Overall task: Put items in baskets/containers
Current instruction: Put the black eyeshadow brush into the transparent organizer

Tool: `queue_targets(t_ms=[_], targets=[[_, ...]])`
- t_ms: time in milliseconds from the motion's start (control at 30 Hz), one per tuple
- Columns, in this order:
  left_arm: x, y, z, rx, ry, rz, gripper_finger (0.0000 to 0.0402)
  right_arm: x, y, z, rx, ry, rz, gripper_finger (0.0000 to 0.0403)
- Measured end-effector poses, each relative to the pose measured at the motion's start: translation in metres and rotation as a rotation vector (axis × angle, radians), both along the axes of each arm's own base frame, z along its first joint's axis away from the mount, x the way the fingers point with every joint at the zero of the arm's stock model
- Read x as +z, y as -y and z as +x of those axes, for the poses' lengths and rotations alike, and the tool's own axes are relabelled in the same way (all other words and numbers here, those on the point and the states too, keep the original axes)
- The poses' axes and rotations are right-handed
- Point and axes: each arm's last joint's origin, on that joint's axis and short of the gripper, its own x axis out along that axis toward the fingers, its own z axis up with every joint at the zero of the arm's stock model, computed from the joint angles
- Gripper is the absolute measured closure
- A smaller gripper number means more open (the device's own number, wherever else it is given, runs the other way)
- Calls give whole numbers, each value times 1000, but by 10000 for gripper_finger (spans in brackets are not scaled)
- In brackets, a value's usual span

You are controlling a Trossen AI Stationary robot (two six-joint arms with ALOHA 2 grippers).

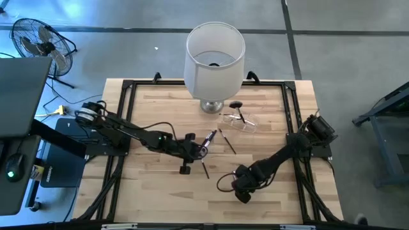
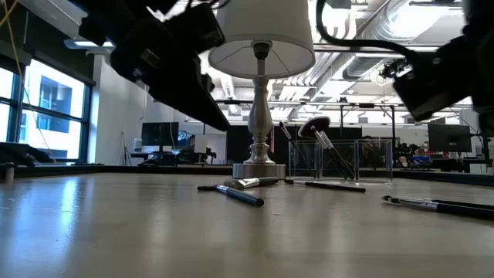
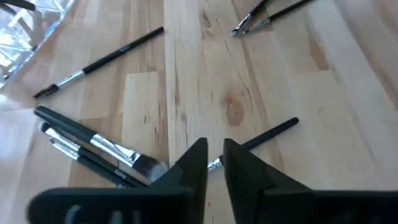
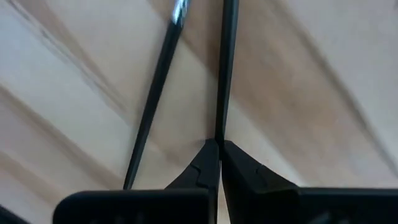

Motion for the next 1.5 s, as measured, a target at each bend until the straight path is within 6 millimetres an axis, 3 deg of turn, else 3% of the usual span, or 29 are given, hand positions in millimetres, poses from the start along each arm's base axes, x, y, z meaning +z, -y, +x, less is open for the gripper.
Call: queue_targets(t_ms=[200,633,867,1067,1300,1500], targets=[[-12,7,29,-1,-27,9,306,0,16,8,88,4,-13,401],[-28,17,80,-134,-20,202,303,1,35,22,282,94,-108,402],[-42,8,89,-210,-59,111,302,0,38,33,347,209,-234,402],[-52,-2,88,-174,-132,118,302,0,38,34,360,219,-243,402],[-52,-4,86,-124,-160,140,302,0,38,33,397,208,-226,402],[-39,-4,96,-103,-168,172,302,0,37,33,398,205,-214,402]])
